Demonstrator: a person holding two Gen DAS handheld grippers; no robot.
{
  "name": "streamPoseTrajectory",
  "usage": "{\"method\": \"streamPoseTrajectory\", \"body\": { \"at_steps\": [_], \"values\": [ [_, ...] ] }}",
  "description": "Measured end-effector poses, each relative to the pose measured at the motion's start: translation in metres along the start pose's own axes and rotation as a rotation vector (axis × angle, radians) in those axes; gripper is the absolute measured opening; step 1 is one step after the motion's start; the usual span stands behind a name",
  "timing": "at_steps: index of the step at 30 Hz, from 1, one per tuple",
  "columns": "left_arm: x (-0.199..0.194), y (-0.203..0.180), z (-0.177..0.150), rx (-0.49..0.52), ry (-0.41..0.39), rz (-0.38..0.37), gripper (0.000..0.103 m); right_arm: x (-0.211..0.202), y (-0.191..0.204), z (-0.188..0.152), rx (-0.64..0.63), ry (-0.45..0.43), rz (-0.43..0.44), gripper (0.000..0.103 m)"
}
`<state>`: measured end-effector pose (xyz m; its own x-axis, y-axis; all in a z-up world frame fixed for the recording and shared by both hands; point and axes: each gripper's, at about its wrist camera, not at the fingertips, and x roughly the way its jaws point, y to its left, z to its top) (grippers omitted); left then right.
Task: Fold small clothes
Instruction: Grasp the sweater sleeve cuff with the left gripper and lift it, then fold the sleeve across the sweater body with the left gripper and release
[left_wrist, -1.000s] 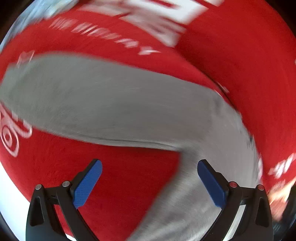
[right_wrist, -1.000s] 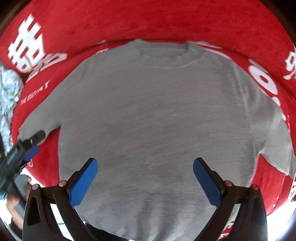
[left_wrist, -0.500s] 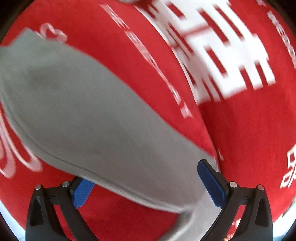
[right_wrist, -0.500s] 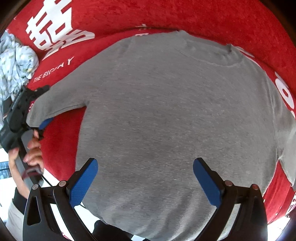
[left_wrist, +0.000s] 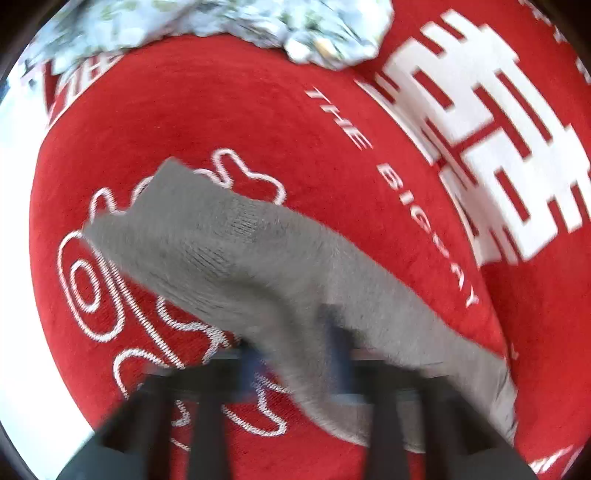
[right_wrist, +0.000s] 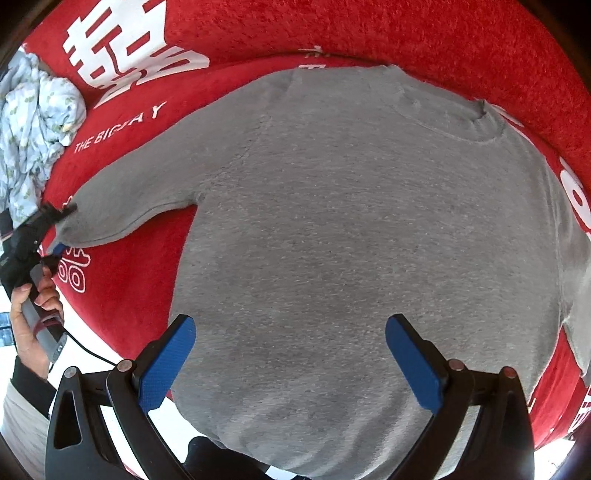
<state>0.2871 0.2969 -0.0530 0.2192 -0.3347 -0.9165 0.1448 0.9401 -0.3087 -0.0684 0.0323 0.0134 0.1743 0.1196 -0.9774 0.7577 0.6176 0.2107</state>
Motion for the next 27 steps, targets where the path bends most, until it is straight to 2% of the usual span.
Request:
{"method": "streamPoseTrajectory", "body": {
  "at_steps": [10,15,19,22,24,27],
  "values": [
    [0.006,-0.018,0.006,0.032,0.022,-0.052,0.010,0.002,0.002,-0.005,0.028,-0.013,0.036,0.103],
    [-0.009,-0.043,0.004,0.045,-0.006,-0.126,0.009,0.008,-0.007,-0.004,0.024,0.016,0.068,0.103],
    [-0.031,-0.096,-0.003,0.150,-0.042,-0.213,0.009,-0.006,-0.022,0.003,0.019,-0.010,0.101,0.103],
    [-0.046,-0.153,-0.018,0.252,-0.049,-0.304,0.009,-0.018,-0.042,0.010,0.035,-0.041,0.115,0.103],
    [-0.054,-0.197,-0.037,0.338,-0.038,-0.366,0.009,-0.024,-0.059,0.013,0.064,-0.060,0.123,0.103],
    [-0.054,-0.262,-0.078,0.467,0.021,-0.444,0.009,-0.034,-0.089,0.013,0.121,-0.086,0.128,0.103]
  ]
}}
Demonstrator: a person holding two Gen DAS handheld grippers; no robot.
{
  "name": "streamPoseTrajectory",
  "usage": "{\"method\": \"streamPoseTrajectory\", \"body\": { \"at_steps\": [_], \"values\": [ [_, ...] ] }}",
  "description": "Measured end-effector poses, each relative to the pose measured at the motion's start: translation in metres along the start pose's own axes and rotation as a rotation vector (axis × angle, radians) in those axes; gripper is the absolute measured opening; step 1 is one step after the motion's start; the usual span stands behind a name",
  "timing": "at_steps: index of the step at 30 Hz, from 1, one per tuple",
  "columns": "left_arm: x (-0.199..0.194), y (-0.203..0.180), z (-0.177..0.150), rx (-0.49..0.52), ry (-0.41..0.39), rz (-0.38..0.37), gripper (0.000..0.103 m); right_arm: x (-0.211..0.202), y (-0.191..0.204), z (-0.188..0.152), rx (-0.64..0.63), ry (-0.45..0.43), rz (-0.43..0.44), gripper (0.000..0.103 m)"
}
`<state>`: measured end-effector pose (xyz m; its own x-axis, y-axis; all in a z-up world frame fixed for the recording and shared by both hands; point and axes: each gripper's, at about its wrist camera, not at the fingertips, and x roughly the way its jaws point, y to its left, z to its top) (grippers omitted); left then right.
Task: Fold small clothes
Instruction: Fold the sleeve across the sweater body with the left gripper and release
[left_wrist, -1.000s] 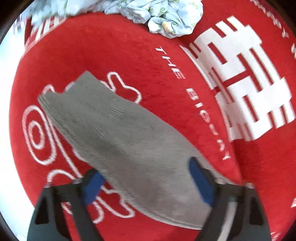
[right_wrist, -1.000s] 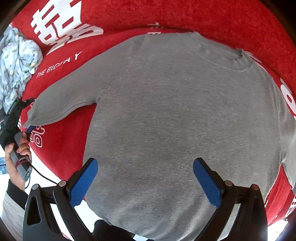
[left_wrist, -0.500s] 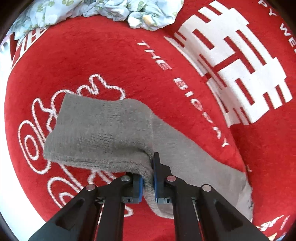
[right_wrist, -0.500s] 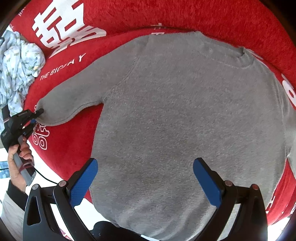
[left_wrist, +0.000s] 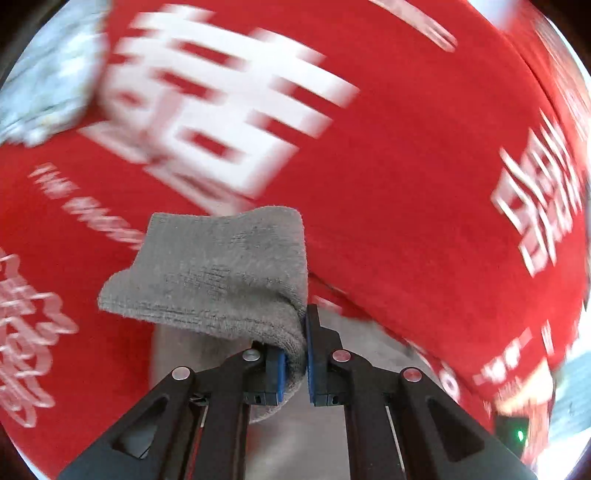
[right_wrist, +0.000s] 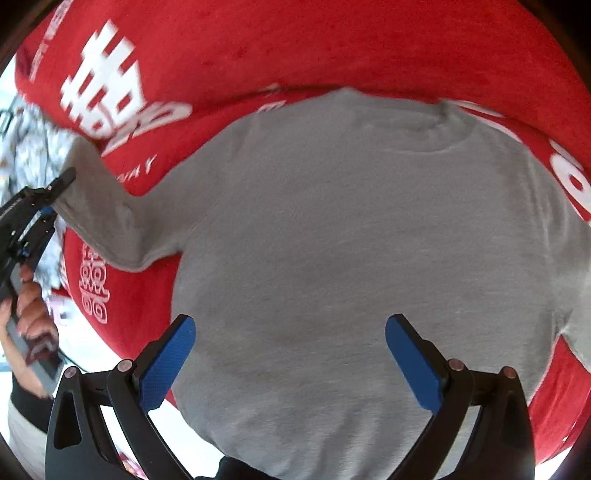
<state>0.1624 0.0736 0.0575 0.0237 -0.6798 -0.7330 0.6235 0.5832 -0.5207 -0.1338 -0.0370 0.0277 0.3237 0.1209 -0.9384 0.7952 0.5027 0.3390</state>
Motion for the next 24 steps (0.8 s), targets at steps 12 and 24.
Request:
{"method": "streamPoseTrajectory", "body": {
  "at_steps": [12,24],
  "values": [
    [0.128,-0.154,-0.136,0.274,0.420,0.003,0.010,-0.020,-0.120,-0.024,0.291,-0.030,-0.060,0.103],
    [0.011,-0.073,-0.111,0.319,0.259,0.300,0.070,-0.002,-0.066,-0.002,0.135,-0.065,-0.056,0.103]
  ]
}}
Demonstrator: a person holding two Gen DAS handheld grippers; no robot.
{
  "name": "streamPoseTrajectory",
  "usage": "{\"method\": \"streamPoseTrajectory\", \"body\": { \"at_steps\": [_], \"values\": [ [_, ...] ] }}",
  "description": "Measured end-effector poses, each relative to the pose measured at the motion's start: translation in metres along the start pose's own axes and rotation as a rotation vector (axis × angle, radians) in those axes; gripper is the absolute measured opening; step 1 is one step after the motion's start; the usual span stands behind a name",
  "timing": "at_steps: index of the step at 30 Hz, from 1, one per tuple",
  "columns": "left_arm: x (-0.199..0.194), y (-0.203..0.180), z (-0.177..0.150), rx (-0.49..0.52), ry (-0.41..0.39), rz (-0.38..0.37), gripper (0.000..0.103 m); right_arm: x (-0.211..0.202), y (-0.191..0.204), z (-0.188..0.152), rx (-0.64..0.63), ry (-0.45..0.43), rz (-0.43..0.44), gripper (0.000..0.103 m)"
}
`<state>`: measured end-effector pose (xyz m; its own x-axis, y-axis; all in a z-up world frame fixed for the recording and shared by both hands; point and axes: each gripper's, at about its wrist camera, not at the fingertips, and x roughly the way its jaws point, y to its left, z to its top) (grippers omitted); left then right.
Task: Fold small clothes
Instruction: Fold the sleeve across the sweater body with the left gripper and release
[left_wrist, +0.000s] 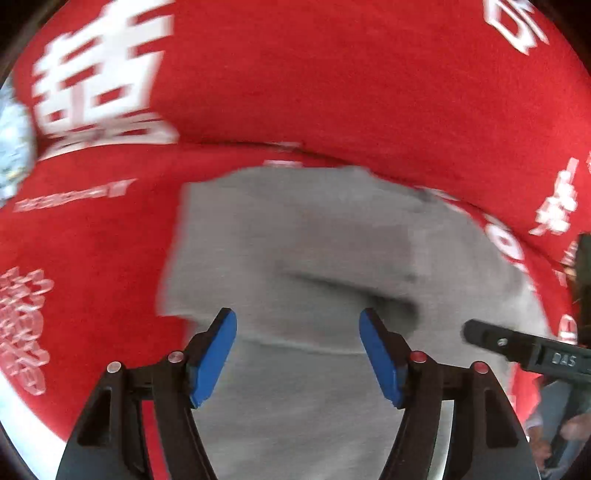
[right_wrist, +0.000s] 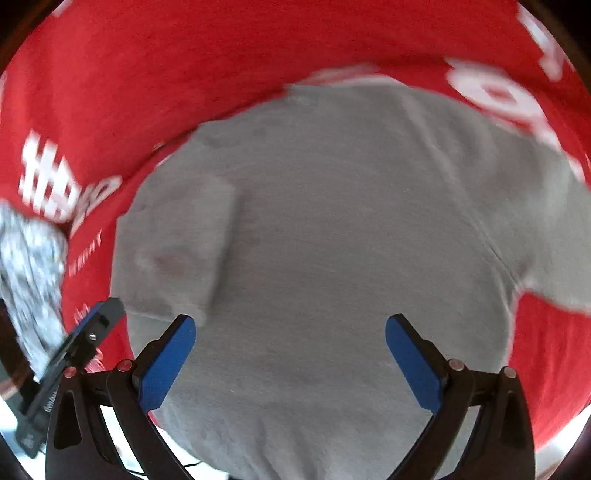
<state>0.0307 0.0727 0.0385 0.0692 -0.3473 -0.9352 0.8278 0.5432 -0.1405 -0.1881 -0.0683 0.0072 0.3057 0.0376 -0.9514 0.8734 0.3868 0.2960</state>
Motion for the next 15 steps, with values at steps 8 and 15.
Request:
{"method": "streamPoseTrajectory", "body": {
  "at_steps": [8,15],
  "values": [
    [0.036,0.059,-0.037,-0.011,0.113,0.258,0.070,0.049,0.086,0.016,-0.396,-0.090,-0.406,0.055],
    [0.059,0.059,-0.011,-0.073,0.068,0.290,0.070,0.001,0.010,0.048,0.021,-0.172,0.027,0.012]
  ]
}}
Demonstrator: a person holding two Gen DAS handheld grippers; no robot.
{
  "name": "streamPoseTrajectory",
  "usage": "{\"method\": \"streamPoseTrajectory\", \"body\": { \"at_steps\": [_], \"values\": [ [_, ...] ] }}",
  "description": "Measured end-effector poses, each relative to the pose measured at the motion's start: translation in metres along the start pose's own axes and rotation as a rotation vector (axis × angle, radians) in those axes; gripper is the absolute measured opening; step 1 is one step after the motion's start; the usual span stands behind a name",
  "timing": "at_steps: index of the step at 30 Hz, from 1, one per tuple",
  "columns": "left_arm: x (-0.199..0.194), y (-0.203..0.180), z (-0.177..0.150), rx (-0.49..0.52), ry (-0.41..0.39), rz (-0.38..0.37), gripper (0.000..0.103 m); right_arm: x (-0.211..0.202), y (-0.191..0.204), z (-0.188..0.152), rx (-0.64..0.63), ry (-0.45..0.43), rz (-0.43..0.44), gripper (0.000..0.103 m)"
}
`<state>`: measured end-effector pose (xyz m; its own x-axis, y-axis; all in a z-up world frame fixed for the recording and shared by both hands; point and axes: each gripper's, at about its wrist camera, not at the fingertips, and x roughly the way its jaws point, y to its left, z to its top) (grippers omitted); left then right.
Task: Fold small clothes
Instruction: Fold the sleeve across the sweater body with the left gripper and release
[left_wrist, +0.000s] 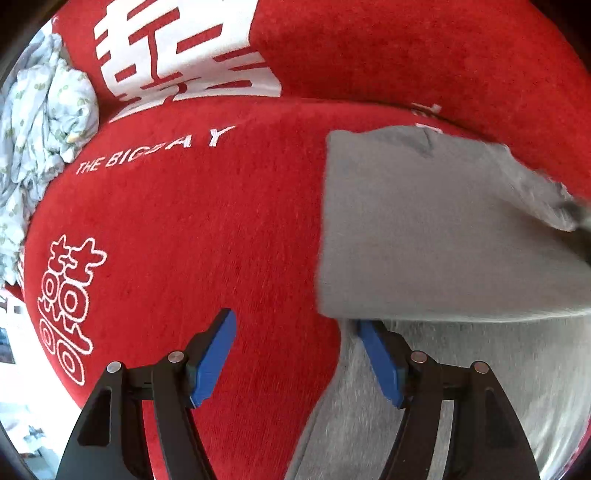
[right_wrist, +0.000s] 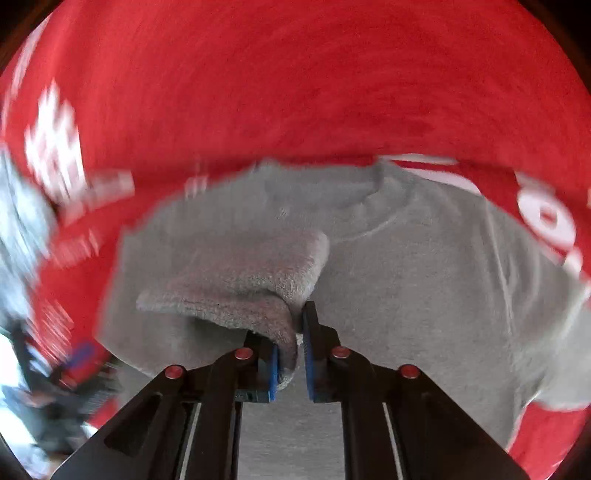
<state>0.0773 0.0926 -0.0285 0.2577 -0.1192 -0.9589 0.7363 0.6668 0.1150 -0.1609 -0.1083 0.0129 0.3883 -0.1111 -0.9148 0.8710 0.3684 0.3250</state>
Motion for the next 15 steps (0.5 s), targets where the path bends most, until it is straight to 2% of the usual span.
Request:
{"method": "streamPoseTrajectory", "body": {
  "at_steps": [3,4,5,7,9,11,14,15],
  "values": [
    [0.007,0.003,0.005,-0.001,0.016,-0.023,0.072,0.000,-0.060,-0.008,0.233,0.021,0.031,0.015],
    [0.007,0.004,0.004,0.007,0.021,-0.028,0.072,0.006,-0.088,-0.016,0.355,0.053,0.077,0.022],
    [0.003,0.006,0.002,0.025,0.025,-0.030,0.072,0.011,-0.101,-0.022,0.423,0.072,0.108,0.041],
    [-0.004,0.009,-0.002,0.056,0.034,-0.029,0.072,0.010,-0.126,-0.035,0.549,0.041,0.233,0.042],
    [-0.009,0.017,-0.001,0.066,0.046,-0.055,0.072,0.006,-0.133,-0.040,0.592,0.043,0.272,0.045],
    [-0.015,0.028,0.002,0.036,0.052,-0.127,0.072,0.003,-0.133,-0.039,0.604,0.038,0.285,0.053],
    [-0.007,0.031,0.022,-0.004,0.086,-0.204,0.072,0.000,-0.137,-0.038,0.605,0.037,0.284,0.055],
    [0.005,0.027,0.035,-0.019,0.119,-0.252,0.072,-0.005,-0.144,-0.039,0.607,0.036,0.285,0.055]
  ]
}}
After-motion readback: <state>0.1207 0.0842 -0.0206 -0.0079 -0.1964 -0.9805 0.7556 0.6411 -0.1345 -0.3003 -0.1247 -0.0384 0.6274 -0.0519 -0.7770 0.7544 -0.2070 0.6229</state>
